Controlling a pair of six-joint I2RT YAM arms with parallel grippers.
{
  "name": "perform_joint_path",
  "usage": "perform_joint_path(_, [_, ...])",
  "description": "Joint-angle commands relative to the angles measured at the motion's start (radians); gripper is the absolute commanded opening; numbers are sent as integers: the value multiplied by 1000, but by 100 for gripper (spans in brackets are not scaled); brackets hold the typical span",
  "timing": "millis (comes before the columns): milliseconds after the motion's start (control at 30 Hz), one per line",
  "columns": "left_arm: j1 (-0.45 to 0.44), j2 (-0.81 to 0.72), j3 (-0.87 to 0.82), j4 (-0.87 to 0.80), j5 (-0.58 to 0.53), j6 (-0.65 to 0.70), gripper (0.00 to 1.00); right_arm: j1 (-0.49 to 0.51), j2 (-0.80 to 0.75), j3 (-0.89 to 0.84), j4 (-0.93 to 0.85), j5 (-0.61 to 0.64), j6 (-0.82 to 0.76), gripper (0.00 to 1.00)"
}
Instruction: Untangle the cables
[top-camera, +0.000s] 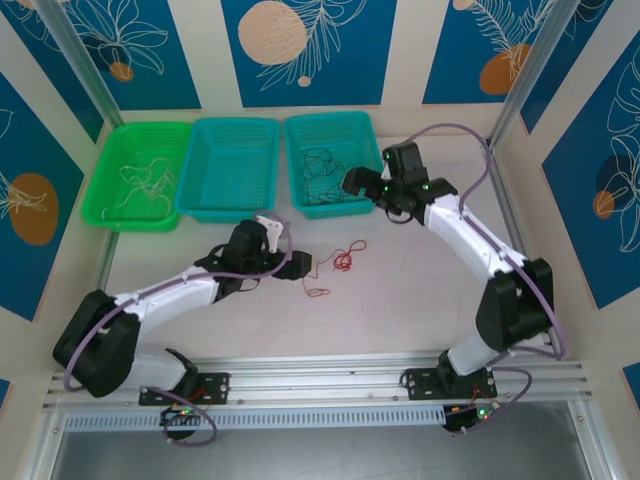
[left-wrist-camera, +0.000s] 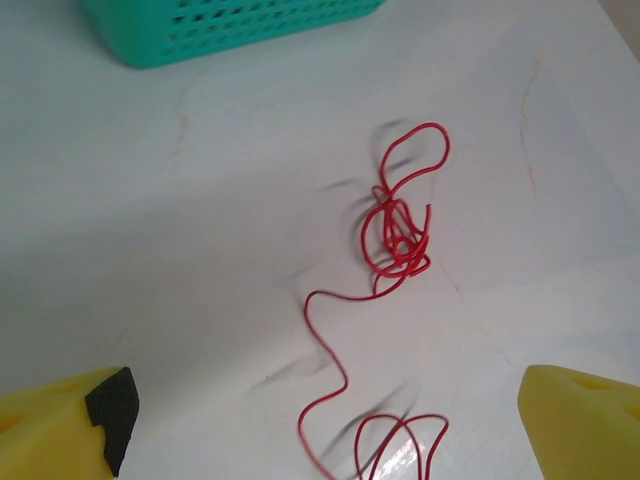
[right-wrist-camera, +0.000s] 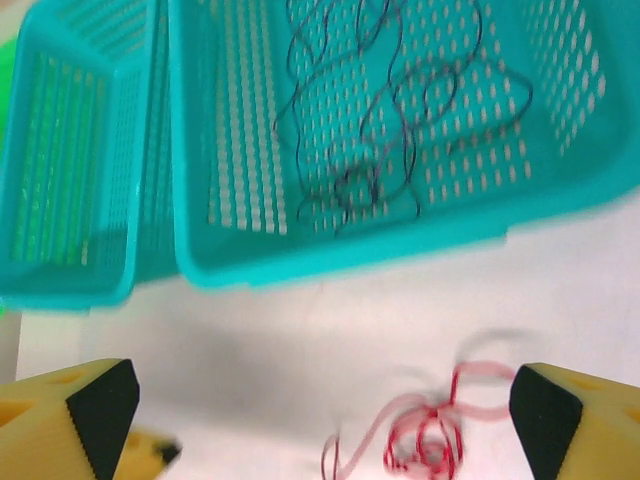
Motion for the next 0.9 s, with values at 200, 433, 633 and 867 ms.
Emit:
perform_joint_path(200, [-76,286,263,-82,72,247,92,45,-174,-317,-34,75,161,92])
perform_joint_path(433, [-79,461,388,-107,49,194,66,50,15,-299,28,-11,177,74])
perform_joint_path(633, [-79,454,344,-84,148,196,14,57,188,-239,120,-42,191,66])
perform_joint_path(867, [-77,314,233,-37,177,192,0,61,302,-226,165,-34,216,31])
